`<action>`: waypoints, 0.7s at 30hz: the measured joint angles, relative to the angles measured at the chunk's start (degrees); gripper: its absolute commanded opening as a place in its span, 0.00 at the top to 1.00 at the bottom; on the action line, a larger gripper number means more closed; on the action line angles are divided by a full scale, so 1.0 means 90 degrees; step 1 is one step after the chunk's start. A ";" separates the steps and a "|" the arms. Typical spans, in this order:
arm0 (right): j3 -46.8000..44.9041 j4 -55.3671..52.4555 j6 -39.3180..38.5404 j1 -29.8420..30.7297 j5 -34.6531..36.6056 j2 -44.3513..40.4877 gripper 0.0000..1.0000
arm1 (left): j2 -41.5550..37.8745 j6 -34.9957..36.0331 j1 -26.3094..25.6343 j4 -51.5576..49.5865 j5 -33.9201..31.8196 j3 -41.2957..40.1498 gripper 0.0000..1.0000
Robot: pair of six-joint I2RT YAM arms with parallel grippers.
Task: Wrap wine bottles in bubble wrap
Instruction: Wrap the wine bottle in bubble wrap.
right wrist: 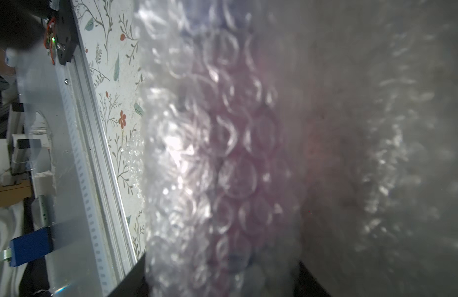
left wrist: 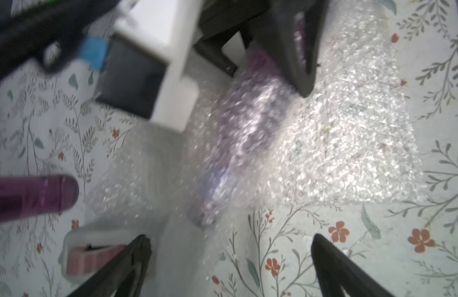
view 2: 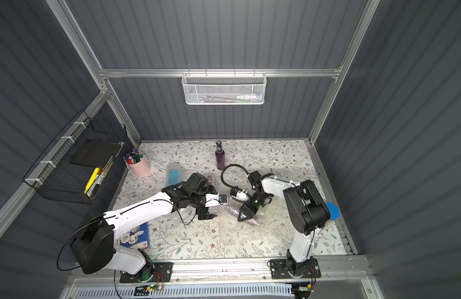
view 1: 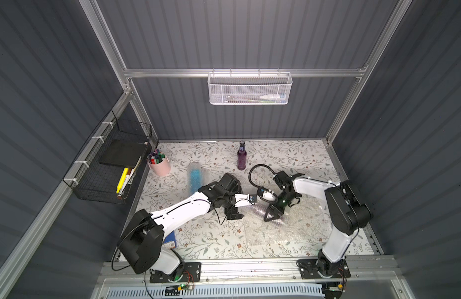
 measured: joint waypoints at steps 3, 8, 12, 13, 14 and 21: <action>0.0192 -0.0231 -0.0027 -0.0046 -0.0124 0.0233 0.48 | 0.0277 0.0593 -0.0304 0.0559 -0.0066 -0.0100 0.00; 0.0204 -0.0335 -0.0092 -0.0046 -0.0146 0.0267 0.46 | 0.0918 0.1207 -0.0345 0.1146 -0.0063 0.0034 0.00; 0.0238 -0.0440 -0.0131 -0.0051 -0.0143 0.0316 0.45 | 0.1545 0.1450 -0.0330 0.1180 -0.0066 0.0313 0.04; 0.0240 -0.0459 -0.0138 -0.0056 -0.0141 0.0316 0.44 | 0.1702 0.1491 -0.0325 0.1129 -0.0063 0.0415 0.06; 0.0240 -0.0486 -0.0143 -0.0058 -0.0138 0.0321 0.44 | 0.1819 0.1513 -0.0323 0.1095 -0.0066 0.0495 0.08; 0.0238 -0.0610 -0.0243 -0.0185 0.0034 0.0335 0.34 | 0.2501 0.1528 -0.0226 0.0221 0.0172 0.1547 0.42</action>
